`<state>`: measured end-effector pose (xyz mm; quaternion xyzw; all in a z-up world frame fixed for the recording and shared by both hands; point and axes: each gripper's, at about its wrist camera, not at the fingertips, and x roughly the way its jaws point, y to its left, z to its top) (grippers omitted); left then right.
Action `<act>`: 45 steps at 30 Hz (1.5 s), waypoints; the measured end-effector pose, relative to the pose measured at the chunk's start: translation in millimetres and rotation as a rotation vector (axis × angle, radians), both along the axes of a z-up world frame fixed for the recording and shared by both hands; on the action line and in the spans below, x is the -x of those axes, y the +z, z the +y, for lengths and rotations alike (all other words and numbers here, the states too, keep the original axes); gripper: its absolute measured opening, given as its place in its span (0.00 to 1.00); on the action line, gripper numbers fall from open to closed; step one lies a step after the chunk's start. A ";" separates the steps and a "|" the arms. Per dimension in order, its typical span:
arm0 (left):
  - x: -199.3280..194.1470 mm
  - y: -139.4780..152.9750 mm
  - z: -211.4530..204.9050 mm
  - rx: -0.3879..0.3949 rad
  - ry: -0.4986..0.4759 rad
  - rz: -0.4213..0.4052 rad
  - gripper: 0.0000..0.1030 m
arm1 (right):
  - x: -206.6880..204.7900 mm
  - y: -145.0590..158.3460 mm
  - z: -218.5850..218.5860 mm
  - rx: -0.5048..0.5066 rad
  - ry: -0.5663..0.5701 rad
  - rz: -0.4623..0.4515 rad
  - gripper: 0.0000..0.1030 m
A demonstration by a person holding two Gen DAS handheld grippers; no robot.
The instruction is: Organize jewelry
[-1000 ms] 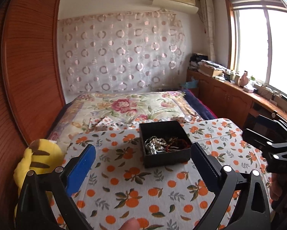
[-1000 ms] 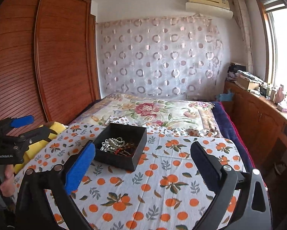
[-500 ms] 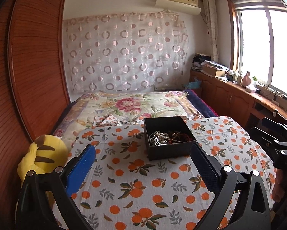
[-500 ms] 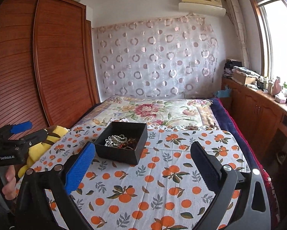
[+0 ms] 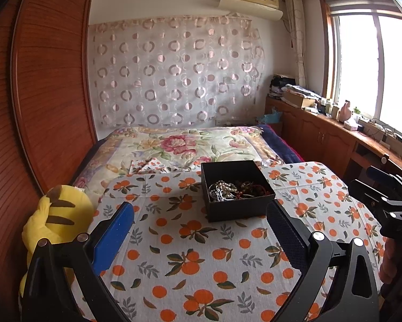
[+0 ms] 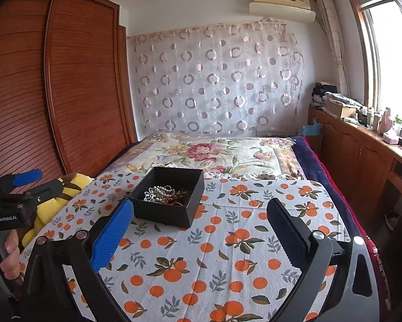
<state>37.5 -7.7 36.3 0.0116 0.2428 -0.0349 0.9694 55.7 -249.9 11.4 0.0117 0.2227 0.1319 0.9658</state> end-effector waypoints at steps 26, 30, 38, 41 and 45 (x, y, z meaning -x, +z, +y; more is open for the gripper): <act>4.0 -2.7 -7.0 0.003 -0.002 -0.008 0.92 | -3.6 -0.4 1.0 -0.005 -0.001 0.001 0.97; 4.1 -1.5 -5.3 0.003 0.002 -0.009 0.92 | -4.0 -1.0 1.9 -0.006 -0.002 0.000 0.97; 4.6 -0.2 -3.9 0.003 0.002 -0.011 0.92 | -3.7 0.8 2.3 -0.007 -0.005 -0.003 0.97; 4.7 -0.4 -3.8 0.005 0.002 -0.012 0.92 | -3.2 0.7 1.6 -0.007 -0.004 -0.003 0.97; 4.6 -0.9 -3.2 0.004 0.001 -0.011 0.93 | -3.3 0.3 1.4 -0.007 -0.003 -0.003 0.97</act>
